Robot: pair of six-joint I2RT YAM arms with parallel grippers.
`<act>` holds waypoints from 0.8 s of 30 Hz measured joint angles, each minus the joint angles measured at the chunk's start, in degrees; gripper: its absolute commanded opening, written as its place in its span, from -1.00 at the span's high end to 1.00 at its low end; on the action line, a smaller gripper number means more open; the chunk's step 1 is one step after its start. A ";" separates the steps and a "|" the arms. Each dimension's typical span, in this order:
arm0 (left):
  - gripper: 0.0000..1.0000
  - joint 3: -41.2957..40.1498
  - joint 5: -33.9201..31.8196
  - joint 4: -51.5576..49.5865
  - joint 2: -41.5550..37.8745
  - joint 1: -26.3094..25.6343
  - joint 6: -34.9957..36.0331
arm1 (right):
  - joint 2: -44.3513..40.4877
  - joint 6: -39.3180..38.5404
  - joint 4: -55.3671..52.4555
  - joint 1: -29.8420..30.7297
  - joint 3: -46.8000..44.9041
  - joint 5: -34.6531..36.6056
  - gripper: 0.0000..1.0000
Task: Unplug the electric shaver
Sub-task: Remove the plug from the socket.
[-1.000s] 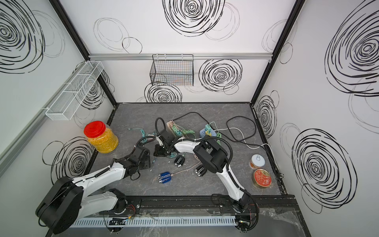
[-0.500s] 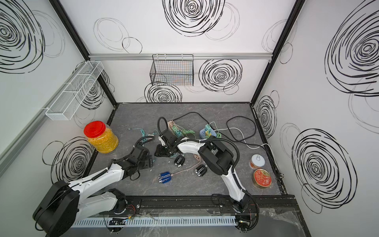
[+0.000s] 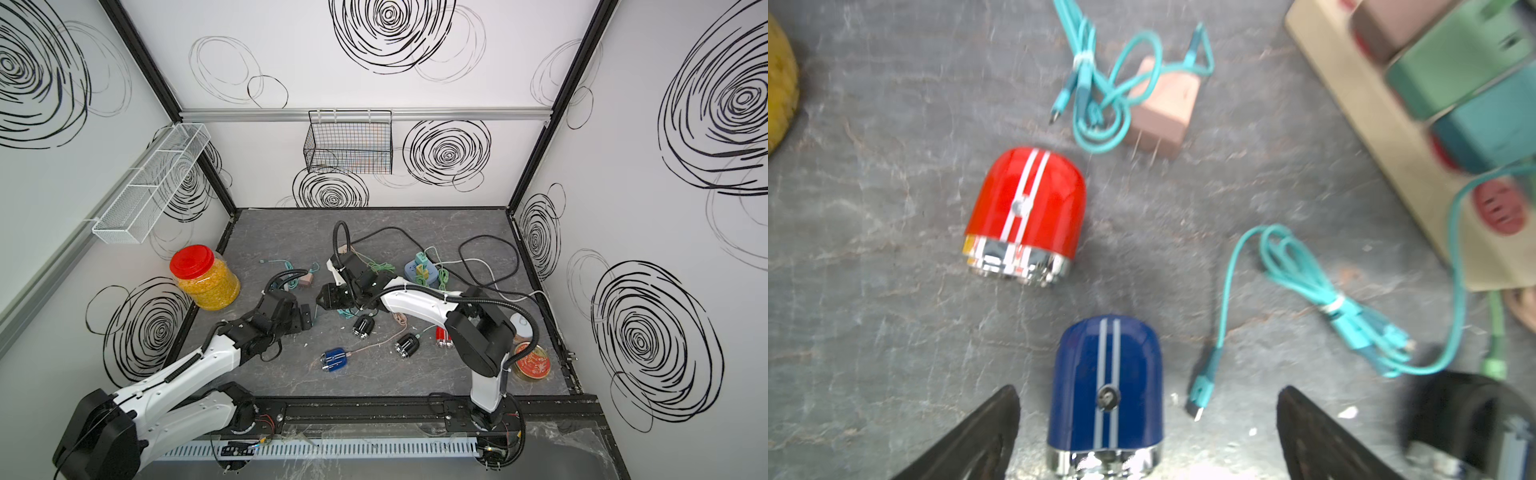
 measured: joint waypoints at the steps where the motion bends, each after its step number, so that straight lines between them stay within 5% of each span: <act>1: -0.98 1.51 0.11 0.02 0.68 0.02 0.02 | -1.60 -0.70 -0.15 -0.26 -0.74 1.40 -0.14; 6: -0.98 9.70 1.97 1.81 6.71 1.44 0.68 | -8.04 -5.01 0.04 -1.40 -4.46 10.23 -0.12; 13: -0.93 20.22 6.19 6.12 18.91 4.61 2.03 | -13.14 -9.11 0.92 -2.80 -11.43 21.27 0.31; 24: -1.00 34.51 12.59 7.72 35.47 6.12 4.59 | -10.56 -12.94 3.69 -5.60 -14.25 27.91 0.17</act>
